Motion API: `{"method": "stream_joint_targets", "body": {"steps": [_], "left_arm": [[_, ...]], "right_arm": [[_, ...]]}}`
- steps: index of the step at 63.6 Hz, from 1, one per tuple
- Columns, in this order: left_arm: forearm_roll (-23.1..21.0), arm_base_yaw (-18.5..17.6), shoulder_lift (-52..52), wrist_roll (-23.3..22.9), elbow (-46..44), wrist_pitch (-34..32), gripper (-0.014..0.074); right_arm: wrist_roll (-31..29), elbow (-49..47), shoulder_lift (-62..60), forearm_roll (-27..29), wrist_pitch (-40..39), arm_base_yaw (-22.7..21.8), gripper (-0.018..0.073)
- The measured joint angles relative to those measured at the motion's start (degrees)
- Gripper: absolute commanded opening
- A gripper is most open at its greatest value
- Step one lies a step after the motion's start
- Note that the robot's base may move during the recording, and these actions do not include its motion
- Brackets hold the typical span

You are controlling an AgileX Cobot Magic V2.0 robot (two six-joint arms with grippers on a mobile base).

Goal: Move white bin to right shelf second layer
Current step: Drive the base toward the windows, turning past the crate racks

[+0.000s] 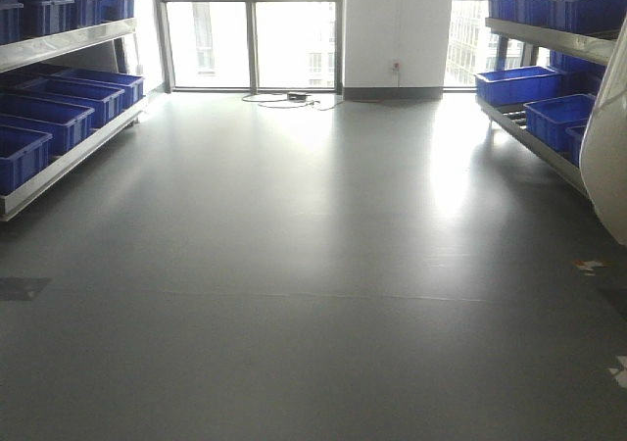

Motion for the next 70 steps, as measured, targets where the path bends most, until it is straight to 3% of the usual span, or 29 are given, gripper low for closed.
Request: {"method": "stream_joint_targets", "body": {"steps": [70], "left_arm": [[0.00, 0.00, 0.00, 0.00, 0.00, 0.00, 0.0085]], "right_arm": [[0.00, 0.00, 0.00, 0.00, 0.00, 0.00, 0.0053]]}}
